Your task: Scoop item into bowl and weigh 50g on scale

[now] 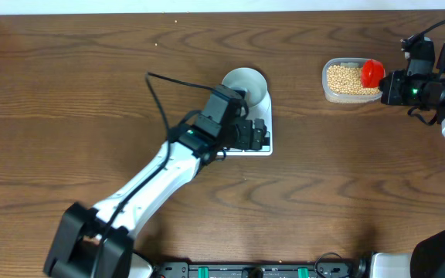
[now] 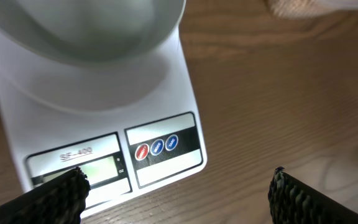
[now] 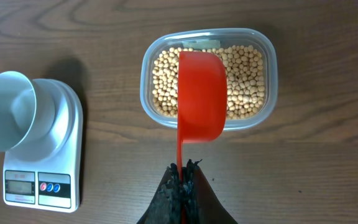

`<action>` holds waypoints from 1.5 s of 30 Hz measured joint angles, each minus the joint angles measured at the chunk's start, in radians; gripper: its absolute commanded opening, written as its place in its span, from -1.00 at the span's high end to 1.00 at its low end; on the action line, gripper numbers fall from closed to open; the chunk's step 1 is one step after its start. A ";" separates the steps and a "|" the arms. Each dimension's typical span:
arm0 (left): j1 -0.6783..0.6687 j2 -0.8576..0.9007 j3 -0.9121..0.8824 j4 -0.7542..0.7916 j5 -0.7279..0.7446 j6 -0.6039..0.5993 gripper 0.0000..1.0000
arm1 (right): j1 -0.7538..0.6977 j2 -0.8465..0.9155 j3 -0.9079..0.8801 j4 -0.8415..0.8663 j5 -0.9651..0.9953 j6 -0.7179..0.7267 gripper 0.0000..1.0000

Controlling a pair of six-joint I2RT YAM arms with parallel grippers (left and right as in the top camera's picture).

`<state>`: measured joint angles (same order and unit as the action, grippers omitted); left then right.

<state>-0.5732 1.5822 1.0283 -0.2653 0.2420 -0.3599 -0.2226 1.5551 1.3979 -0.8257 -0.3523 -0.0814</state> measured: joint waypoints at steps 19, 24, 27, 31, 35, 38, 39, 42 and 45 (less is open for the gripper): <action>-0.078 0.192 0.000 0.141 0.000 0.011 -0.89 | 0.000 0.000 0.000 -0.008 0.000 0.000 0.98; -0.078 0.210 0.000 0.167 0.000 0.024 -0.89 | 0.000 0.000 0.000 -0.007 0.000 0.000 0.98; -0.078 0.217 0.000 0.168 0.000 0.025 -0.89 | 0.000 0.000 0.000 -0.008 0.000 0.000 0.97; -0.078 0.230 0.000 0.169 0.007 0.029 -0.89 | 0.000 0.000 0.000 -0.008 0.000 0.000 0.98; -0.078 0.230 0.000 0.169 0.015 0.041 -0.89 | 0.000 0.000 0.000 -0.008 0.000 0.000 0.98; -0.078 0.230 0.000 0.169 0.023 0.050 -0.89 | 0.000 0.000 0.000 -0.008 0.000 0.000 0.98; -0.079 0.230 0.000 0.167 0.023 0.051 -0.89 | 0.000 0.000 0.000 -0.008 0.000 0.000 0.98; -0.080 0.230 0.000 0.163 0.023 0.053 -0.89 | 0.000 0.000 0.000 -0.008 0.000 0.000 0.98; -0.080 0.230 0.000 0.157 0.024 0.054 -0.89 | 0.000 0.000 0.000 -0.008 0.000 0.000 0.98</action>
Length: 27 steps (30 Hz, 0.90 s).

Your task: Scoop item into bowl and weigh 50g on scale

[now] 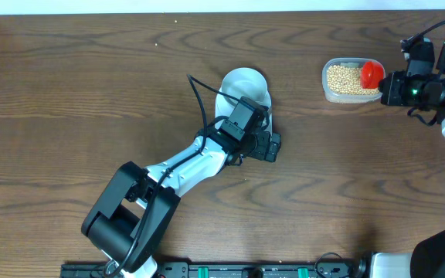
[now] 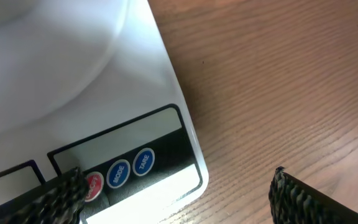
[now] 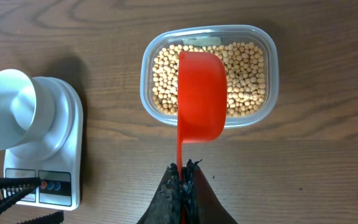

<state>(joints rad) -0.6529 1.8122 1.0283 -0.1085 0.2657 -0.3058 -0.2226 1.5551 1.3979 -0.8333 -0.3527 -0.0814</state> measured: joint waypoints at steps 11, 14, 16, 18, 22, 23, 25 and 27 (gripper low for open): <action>0.000 0.000 0.000 -0.011 0.002 0.000 -0.89 | 0.000 0.000 0.000 -0.015 0.000 0.000 0.98; 0.000 0.000 0.000 -0.011 0.002 0.000 -0.89 | 0.000 0.000 0.000 -0.019 0.000 0.000 0.98; 0.000 0.004 0.000 -0.008 0.004 0.000 -0.89 | 0.000 0.000 0.000 -0.022 0.000 0.000 0.98; 0.000 0.010 0.000 -0.002 0.007 0.004 -0.89 | 0.000 0.000 0.000 -0.026 0.000 0.000 0.98; 0.000 0.010 0.000 -0.001 0.010 0.013 -0.89 | 0.000 0.000 0.000 -0.033 0.000 0.000 0.98; 0.000 0.010 0.000 0.000 0.011 0.015 -0.89 | 0.000 0.000 0.000 -0.034 0.000 0.000 0.98; 0.000 0.010 0.000 0.001 0.013 0.017 -0.89 | 0.000 0.000 0.000 -0.034 0.000 0.000 0.98; 0.000 0.010 0.000 0.001 0.013 0.019 -0.89 | 0.000 0.000 0.000 -0.034 0.000 0.000 0.98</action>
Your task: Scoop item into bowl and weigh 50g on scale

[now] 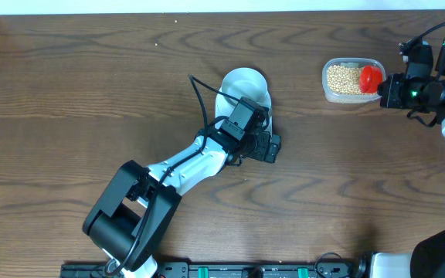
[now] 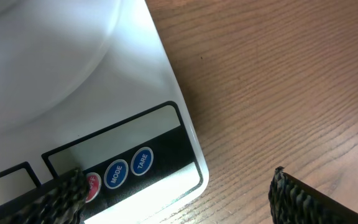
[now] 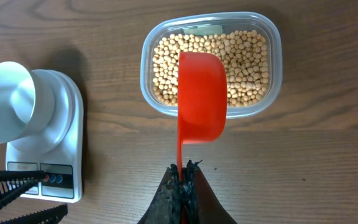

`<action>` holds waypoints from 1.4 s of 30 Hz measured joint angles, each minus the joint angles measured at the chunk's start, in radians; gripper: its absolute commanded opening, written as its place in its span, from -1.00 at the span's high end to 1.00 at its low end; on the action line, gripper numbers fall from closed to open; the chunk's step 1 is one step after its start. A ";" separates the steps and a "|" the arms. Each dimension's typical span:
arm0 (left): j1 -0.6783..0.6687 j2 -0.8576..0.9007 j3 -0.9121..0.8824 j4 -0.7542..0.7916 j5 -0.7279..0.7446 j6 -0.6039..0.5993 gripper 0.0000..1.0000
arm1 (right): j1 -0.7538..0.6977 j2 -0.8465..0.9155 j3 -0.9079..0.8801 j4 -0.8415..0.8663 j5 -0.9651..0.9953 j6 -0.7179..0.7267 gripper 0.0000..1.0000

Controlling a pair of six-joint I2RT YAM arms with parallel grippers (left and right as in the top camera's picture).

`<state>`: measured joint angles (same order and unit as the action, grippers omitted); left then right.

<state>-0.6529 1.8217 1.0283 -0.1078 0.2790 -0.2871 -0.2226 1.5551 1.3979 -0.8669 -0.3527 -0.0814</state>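
A white scale (image 1: 253, 135) stands mid-table with a pale bowl (image 1: 243, 87) on its platform. My left gripper (image 2: 176, 186) is open low over the scale's front edge; one fingertip (image 2: 58, 194) rests at the red button beside the blue MODE and TARE buttons (image 2: 129, 167). My right gripper (image 3: 183, 176) is shut on the handle of a red scoop (image 3: 200, 94), held above the near side of a clear tub of soybeans (image 3: 211, 61). The scoop's underside faces the camera, so its contents are hidden.
The tub of soybeans (image 1: 350, 79) sits at the far right of the wooden table (image 1: 91, 93). A black cable (image 1: 199, 96) loops from the left arm beside the bowl. The scale (image 3: 42, 152) shows at the left of the right wrist view.
The right gripper with the scoop has drawn back a little toward the tub's near rim. The left gripper has barely shifted and stays at the scale's buttons.
First my left gripper hovered open above the scale's display and buttons, while the right held the red scoop over the soybeans. Then the left was lower, one fingertip at the red button. Both hold much the same now.
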 measured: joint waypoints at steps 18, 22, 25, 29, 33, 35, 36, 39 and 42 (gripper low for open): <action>-0.013 0.000 0.000 0.000 0.011 0.008 -0.89 | 0.000 0.000 0.000 -0.004 0.000 0.000 0.98; -0.017 0.002 0.000 0.000 0.012 0.008 -0.88 | 0.000 0.000 0.000 -0.004 0.000 0.000 0.98; -0.017 0.002 0.000 0.000 0.012 0.008 -0.88 | 0.000 0.000 0.000 -0.004 0.000 0.000 0.98; -0.017 0.002 0.000 0.000 0.012 0.008 -0.88 | 0.000 0.000 0.000 -0.004 0.000 0.000 0.98; -0.017 0.002 0.000 0.000 0.011 0.008 -0.88 | 0.000 0.000 0.000 -0.004 0.000 0.000 0.98; -0.017 0.002 0.000 0.000 0.011 0.008 -0.88 | 0.000 0.000 0.000 -0.004 0.000 0.000 0.98; -0.017 0.002 0.000 0.000 0.011 0.008 -0.88 | 0.000 0.000 0.000 -0.004 0.000 0.000 0.98; -0.017 0.002 0.000 0.000 0.007 0.007 -0.88 | 0.000 0.000 0.000 -0.004 0.000 0.000 0.97; -0.017 0.002 0.000 0.000 0.007 0.007 -0.88 | 0.000 0.000 0.000 -0.004 0.000 0.000 0.98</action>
